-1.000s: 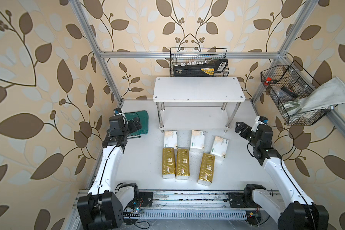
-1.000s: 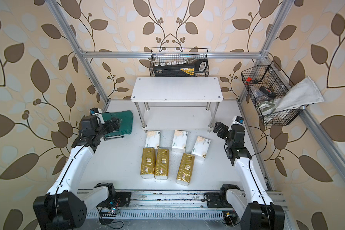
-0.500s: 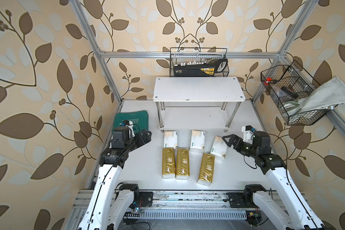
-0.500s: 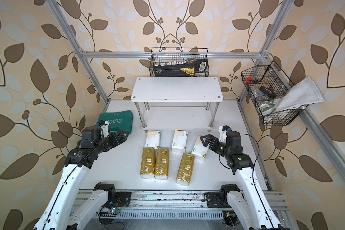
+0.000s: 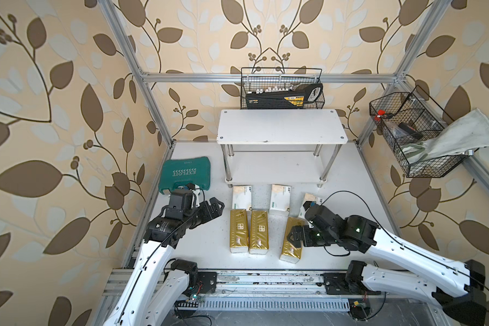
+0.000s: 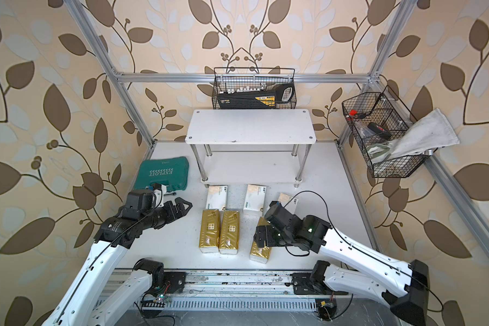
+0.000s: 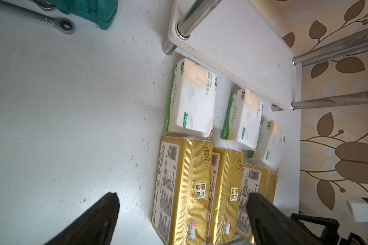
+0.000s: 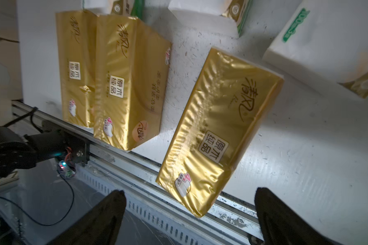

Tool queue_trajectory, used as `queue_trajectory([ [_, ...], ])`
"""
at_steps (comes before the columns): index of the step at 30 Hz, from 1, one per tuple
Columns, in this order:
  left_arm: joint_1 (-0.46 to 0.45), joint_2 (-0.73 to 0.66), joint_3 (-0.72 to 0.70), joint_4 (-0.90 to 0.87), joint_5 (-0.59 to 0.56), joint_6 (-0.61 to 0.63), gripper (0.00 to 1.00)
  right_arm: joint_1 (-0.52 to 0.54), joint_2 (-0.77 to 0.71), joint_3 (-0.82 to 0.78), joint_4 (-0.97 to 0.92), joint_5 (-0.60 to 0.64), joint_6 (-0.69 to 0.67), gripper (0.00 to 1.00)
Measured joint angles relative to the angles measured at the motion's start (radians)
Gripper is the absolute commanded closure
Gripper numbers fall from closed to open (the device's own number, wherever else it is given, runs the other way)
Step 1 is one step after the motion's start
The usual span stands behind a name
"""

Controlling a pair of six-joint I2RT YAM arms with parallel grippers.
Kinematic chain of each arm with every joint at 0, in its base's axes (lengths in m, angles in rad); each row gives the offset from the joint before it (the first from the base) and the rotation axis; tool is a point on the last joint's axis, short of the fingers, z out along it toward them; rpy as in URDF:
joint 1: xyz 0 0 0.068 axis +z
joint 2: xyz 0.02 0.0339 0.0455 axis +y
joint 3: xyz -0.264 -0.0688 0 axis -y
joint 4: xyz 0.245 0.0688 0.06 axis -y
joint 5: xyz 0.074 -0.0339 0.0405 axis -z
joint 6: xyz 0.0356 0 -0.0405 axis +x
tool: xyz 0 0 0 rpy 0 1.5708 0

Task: Place the tissue boxes on the shelf by color
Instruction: Pick up the box of tissues from the center of the board.

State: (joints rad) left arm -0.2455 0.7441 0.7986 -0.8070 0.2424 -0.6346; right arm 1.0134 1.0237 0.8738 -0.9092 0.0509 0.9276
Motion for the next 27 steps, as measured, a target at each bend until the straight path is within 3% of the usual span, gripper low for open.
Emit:
queue_trajectory([
  [4, -0.064, 0.039, 0.013, 0.000, -0.006, -0.007, 0.01, 0.141, 0.172, 0.082, -0.052, 0.114, 0.090, 0.01],
  [9, -0.118, 0.076, 0.026, 0.007, -0.011, -0.022, 0.01, 0.196, 0.286, 0.111, -0.078, 0.194, 0.170, 0.01],
  [27, -0.202, 0.125, 0.026, 0.035, -0.066, -0.053, 0.01, 0.197, 0.282, 0.018, 0.035, 0.262, 0.297, 0.01],
])
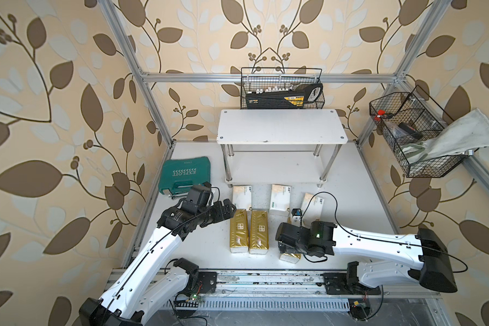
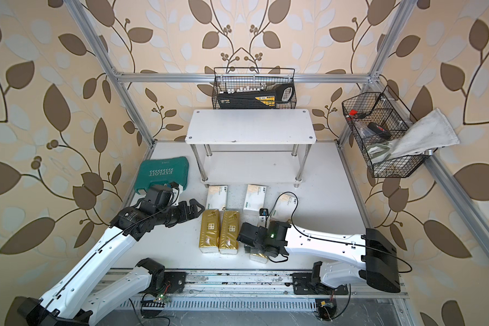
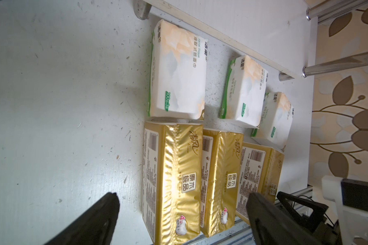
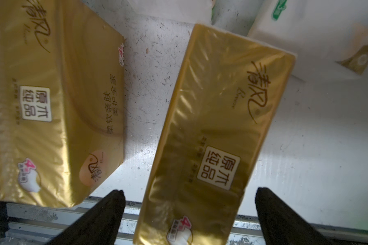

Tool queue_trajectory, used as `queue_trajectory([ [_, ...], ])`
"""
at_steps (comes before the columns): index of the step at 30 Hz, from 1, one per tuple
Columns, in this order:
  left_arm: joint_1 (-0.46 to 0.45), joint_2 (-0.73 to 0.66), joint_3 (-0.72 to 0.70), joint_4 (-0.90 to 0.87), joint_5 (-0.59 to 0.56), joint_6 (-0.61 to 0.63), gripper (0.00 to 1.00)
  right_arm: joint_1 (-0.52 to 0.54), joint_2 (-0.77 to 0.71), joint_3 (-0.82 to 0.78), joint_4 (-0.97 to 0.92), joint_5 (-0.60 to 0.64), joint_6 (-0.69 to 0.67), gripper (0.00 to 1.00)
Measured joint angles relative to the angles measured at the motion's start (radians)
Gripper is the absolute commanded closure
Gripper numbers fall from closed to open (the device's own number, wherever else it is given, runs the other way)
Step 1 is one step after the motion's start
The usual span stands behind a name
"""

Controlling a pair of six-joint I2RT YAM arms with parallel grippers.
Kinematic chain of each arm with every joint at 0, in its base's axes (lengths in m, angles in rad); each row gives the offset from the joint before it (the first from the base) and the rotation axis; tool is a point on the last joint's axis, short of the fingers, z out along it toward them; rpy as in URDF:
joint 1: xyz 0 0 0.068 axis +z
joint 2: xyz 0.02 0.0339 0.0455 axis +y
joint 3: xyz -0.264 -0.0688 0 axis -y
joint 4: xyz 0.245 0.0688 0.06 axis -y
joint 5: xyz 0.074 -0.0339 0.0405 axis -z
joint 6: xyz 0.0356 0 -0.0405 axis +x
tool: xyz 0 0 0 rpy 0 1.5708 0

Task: Place the tissue boxes on the shelf by color
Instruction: Pick up the box of tissues from the center of the board, then place a box of tissues on the shelf.

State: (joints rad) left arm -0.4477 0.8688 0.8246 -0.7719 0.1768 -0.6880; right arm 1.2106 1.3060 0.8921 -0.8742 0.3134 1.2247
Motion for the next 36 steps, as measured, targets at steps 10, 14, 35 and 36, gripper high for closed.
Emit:
queue_trajectory([
  [10, -0.026, 0.005, 0.000, 0.013, -0.026, -0.012, 0.01, 0.000, 0.032, -0.105, 0.119, -0.042, 0.049, 0.12],
  [14, -0.039, 0.018, 0.000, 0.015, -0.037, -0.021, 0.01, 0.000, 0.028, -0.120, 0.140, -0.051, 0.056, 0.33],
  [35, -0.045, 0.030, 0.113, -0.005, -0.088, 0.007, 0.01, -0.211, -0.333, 0.086, -0.120, -0.035, -0.163, 0.49],
  [36, -0.045, 0.034, 0.119, -0.006, -0.090, 0.010, 0.01, -0.263, -0.326, 0.103, -0.116, -0.039, -0.203, 0.49],
])
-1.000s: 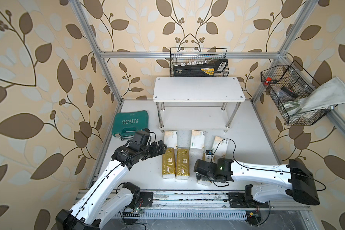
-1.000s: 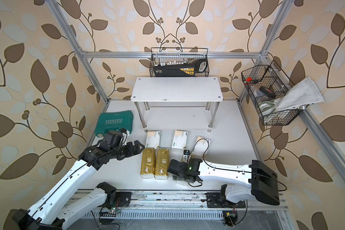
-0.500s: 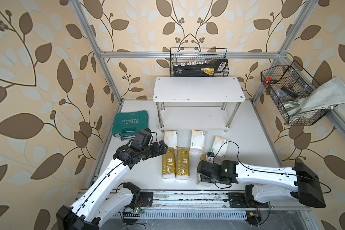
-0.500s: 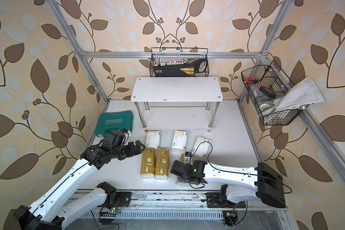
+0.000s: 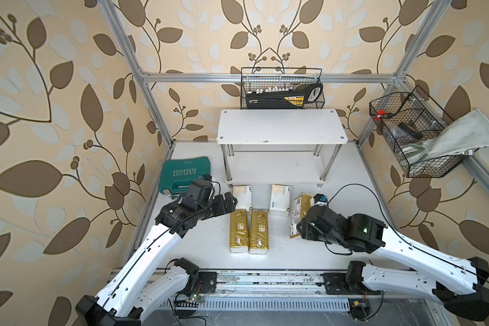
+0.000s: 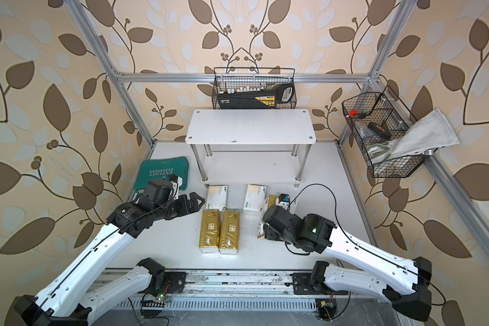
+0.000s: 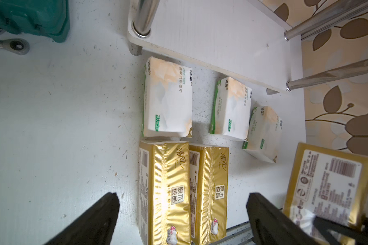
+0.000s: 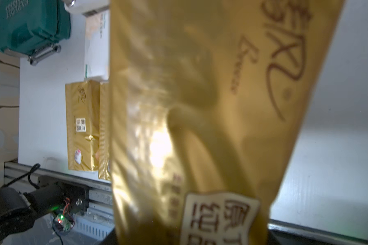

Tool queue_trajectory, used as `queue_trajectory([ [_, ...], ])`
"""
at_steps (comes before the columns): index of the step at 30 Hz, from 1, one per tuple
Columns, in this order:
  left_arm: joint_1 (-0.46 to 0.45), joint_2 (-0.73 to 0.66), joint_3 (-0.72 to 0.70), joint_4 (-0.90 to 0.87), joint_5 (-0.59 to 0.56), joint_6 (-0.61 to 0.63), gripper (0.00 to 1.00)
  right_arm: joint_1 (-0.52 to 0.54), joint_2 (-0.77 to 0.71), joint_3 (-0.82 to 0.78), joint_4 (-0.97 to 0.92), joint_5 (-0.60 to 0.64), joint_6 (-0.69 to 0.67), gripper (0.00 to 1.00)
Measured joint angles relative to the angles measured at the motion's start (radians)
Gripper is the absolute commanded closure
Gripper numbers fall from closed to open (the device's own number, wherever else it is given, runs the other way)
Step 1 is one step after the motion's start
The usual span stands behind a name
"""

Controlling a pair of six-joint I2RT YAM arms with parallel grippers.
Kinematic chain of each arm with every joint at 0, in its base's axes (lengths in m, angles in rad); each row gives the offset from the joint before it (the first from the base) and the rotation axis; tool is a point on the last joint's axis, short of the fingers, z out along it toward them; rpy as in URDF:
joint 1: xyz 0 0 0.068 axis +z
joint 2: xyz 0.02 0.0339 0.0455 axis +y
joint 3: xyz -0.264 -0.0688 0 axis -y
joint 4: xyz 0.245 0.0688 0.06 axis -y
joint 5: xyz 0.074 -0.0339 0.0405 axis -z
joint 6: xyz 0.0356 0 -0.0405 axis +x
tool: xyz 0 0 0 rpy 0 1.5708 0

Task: Place the tissue boxes on the shelf by color
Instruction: Place a box of tissues on the shelf.

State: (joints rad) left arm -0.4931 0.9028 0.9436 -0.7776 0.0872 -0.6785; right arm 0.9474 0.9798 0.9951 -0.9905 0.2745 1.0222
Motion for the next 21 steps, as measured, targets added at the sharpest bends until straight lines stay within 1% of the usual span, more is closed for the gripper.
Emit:
queue_trajectory([
  [4, 0.000, 0.016, 0.017, -0.008, -0.004, 0.013, 0.01, -0.225, 0.066, 0.058, 0.043, -0.049, -0.169, 0.49],
  [5, 0.000, 0.019, 0.018, -0.010, -0.004, 0.017, 0.01, -0.269, 0.092, 0.073, 0.056, -0.063, -0.211, 0.49],
  [8, 0.000, 0.028, 0.020, -0.011, -0.003, 0.023, 0.01, -0.357, 0.176, 0.122, 0.093, -0.100, -0.322, 0.48],
  [14, 0.000, 0.042, 0.020, -0.014, -0.003, 0.026, 0.01, -0.438, 0.332, 0.217, 0.154, -0.129, -0.504, 0.46],
  [17, 0.000, 0.046, 0.021, -0.014, -0.002, 0.027, 0.01, -0.468, 0.380, 0.238, 0.178, -0.129, -0.556, 0.45],
  [21, 0.000, 0.048, 0.021, -0.014, -0.001, 0.027, 0.01, -0.500, 0.438, 0.254, 0.214, -0.129, -0.594, 0.45],
])
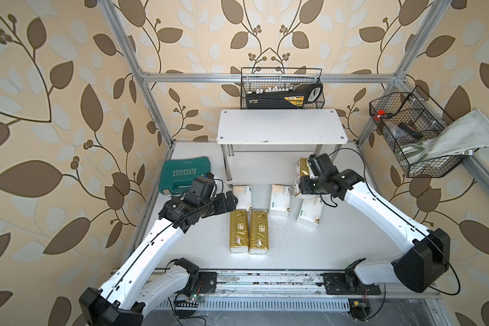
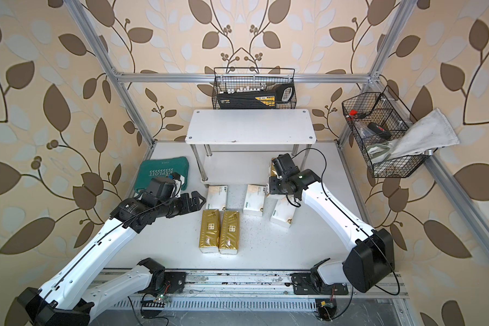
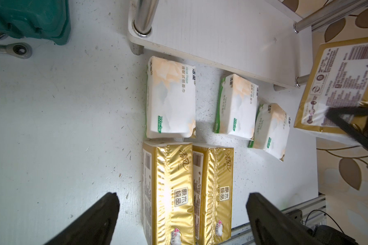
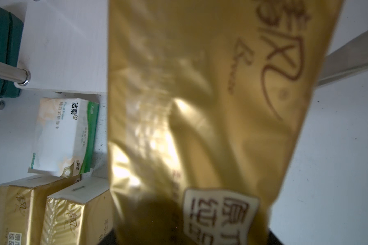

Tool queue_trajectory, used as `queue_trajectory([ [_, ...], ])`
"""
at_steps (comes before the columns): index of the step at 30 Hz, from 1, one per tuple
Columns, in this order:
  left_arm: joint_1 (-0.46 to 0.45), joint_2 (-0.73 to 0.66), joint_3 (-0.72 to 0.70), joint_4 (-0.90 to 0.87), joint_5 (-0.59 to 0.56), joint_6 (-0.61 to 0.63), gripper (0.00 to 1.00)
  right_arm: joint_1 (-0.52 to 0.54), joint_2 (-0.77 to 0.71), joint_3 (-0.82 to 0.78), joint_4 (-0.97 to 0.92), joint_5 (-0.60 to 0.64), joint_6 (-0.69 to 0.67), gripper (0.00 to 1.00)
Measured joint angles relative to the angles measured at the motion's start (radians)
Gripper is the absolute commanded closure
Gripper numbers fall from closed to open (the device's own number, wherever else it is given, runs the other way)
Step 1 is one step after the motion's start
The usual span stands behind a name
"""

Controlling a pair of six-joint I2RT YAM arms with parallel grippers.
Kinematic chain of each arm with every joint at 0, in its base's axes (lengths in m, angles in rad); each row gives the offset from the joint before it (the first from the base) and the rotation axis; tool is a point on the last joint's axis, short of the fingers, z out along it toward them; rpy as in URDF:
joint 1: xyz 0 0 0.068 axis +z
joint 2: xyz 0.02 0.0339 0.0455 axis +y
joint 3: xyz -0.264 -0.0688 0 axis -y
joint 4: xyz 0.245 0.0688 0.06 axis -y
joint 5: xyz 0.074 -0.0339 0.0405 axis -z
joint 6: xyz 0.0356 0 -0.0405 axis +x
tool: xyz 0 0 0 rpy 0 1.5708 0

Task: Place the tissue boxes on the shelf by color
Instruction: Place a box of tissues on the shelf.

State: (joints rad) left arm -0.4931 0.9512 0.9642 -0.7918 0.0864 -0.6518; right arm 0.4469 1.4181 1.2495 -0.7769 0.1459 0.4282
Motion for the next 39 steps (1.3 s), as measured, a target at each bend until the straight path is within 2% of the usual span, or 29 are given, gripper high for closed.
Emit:
queue_trajectory([
  [10, -0.006, 0.012, 0.000, 0.000, 0.004, 0.000, 0.01, -0.025, 0.113, 0.023, 0.068, 0.013, -0.013, 0.44],
  [18, -0.013, 0.021, 0.000, 0.001, 0.019, -0.001, 0.01, -0.039, 0.187, 0.034, 0.138, 0.080, -0.005, 0.43],
  [26, -0.032, 0.034, 0.000, 0.009, 0.023, -0.006, 0.01, -0.046, 0.314, 0.132, 0.161, 0.152, -0.008, 0.40],
  [30, -0.039, 0.037, 0.000, 0.009, 0.024, -0.010, 0.01, -0.058, 0.362, 0.176, 0.166, 0.176, -0.021, 0.30],
  [35, -0.047, 0.037, -0.002, 0.009, 0.024, -0.013, 0.01, -0.063, 0.399, 0.195, 0.147, 0.195, -0.034, 0.09],
  [39, -0.052, 0.037, -0.002, 0.011, 0.023, -0.020, 0.01, -0.063, 0.401, 0.197, 0.135, 0.195, -0.037, 0.01],
])
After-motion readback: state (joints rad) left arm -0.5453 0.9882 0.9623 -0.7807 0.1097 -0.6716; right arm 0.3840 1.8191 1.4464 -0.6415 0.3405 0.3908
